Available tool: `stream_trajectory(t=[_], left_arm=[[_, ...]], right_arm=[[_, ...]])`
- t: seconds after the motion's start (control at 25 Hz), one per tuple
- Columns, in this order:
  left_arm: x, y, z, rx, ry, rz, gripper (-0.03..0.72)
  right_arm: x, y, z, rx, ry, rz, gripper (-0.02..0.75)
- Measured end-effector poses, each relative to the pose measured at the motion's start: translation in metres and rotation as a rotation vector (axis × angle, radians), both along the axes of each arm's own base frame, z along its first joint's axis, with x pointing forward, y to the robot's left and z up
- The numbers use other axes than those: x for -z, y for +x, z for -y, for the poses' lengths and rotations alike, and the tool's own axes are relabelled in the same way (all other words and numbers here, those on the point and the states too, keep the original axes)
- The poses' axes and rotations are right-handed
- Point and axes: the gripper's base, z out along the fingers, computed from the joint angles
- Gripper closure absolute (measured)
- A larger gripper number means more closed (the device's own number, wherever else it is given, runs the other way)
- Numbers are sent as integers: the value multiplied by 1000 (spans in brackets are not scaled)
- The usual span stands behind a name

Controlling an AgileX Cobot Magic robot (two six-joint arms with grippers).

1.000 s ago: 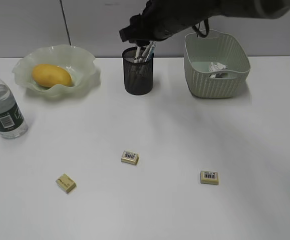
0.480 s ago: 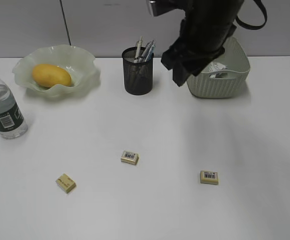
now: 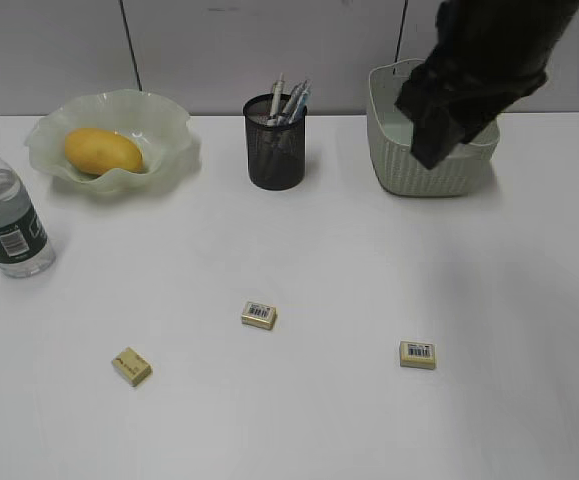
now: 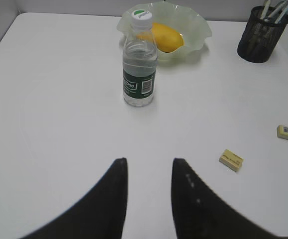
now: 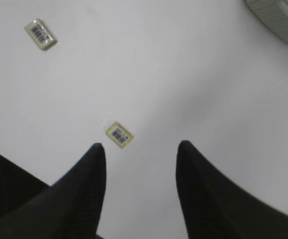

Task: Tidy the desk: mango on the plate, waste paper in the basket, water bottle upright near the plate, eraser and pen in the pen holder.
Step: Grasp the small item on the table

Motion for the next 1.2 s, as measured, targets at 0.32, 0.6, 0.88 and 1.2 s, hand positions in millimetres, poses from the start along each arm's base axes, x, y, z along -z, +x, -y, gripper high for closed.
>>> stream_trajectory(t=[0.32,0.6,0.88,1.2], left_arm=[[0,0,0,0,0,0,453],[0,0,0,0,0,0,449],[0,0,0,0,0,0,449],[-1,6,4,25,-35,-36,418]], right_arm=[[-11,-78,49,5,13,18,363],[6,-142,89,50,71,79,363],[10,-197,123,67,161,200,361],[12,-241,150,70,263,347,220]])
